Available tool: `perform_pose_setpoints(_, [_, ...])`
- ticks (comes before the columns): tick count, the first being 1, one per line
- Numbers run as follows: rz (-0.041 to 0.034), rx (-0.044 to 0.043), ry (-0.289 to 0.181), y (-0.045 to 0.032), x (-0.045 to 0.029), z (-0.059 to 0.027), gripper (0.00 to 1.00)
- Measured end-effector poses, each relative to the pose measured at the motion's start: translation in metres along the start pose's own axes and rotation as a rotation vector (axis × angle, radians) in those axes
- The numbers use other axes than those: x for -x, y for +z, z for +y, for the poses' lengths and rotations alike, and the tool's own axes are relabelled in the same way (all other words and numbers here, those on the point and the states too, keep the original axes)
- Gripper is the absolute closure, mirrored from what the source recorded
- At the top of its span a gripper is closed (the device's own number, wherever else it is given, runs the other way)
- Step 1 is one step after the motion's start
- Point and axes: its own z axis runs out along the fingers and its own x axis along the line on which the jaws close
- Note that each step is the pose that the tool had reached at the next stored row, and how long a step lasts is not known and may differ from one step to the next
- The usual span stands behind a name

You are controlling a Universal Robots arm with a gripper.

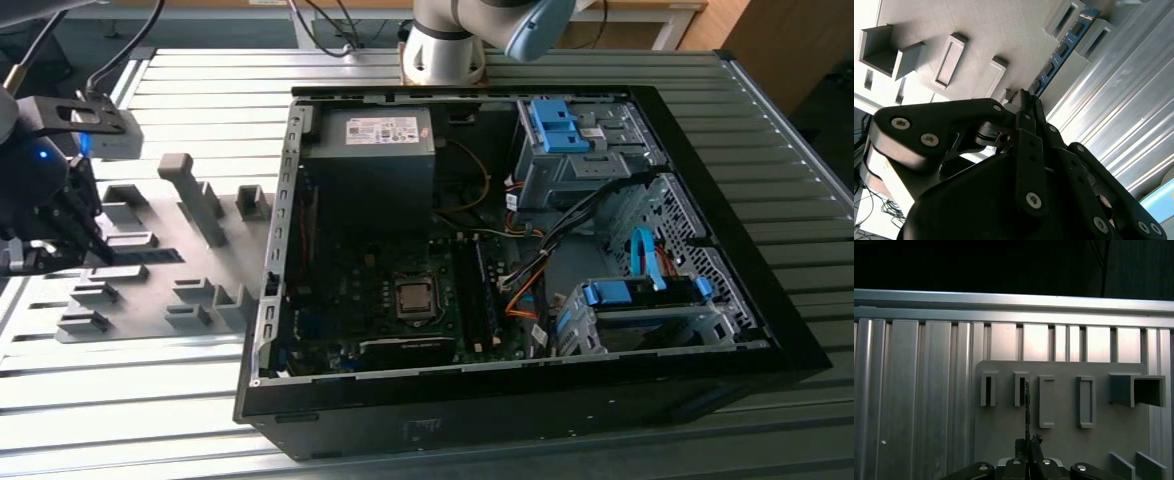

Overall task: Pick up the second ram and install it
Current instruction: 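Pick up the second ram and move it above second insertion slot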

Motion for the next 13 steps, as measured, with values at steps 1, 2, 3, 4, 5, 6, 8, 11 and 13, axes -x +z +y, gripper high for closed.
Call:
perform_pose_setpoints(1, [0.0000, 0.0000, 0.000, -0.0011, 0.0001, 0.0000, 0.86])
perform_pose_setpoints(2, [0.0000, 0.0000, 0.000, -0.0022, 0.0001, 0.0001, 0.86])
perform_pose_setpoints(3, [0.0000, 0.0000, 0.000, -0.0034, 0.0002, 0.0001, 0.86])
perform_pose_setpoints(4, [-0.0001, 0.0000, 0.000, -0.0046, 0.0003, 0.0002, 0.86])
perform_pose_setpoints(5, [0.0000, 0.0000, 0.000, -0.0059, 0.0003, 0.0002, 0.86])
perform_pose_setpoints(6, [-0.0001, 0.0000, 0.000, -0.0073, 0.0004, 0.0002, 0.86])
perform_pose_setpoints(8, [0.0000, 0.0000, 0.000, -0.0106, 0.0006, 0.0004, 0.86])
perform_pose_setpoints(11, [-0.0001, -0.0001, 0.000, -0.0178, 0.0010, 0.0006, 0.86])
perform_pose_setpoints(13, [0.0000, 0.0000, 0.000, -0.0233, 0.0013, 0.0008, 0.86])
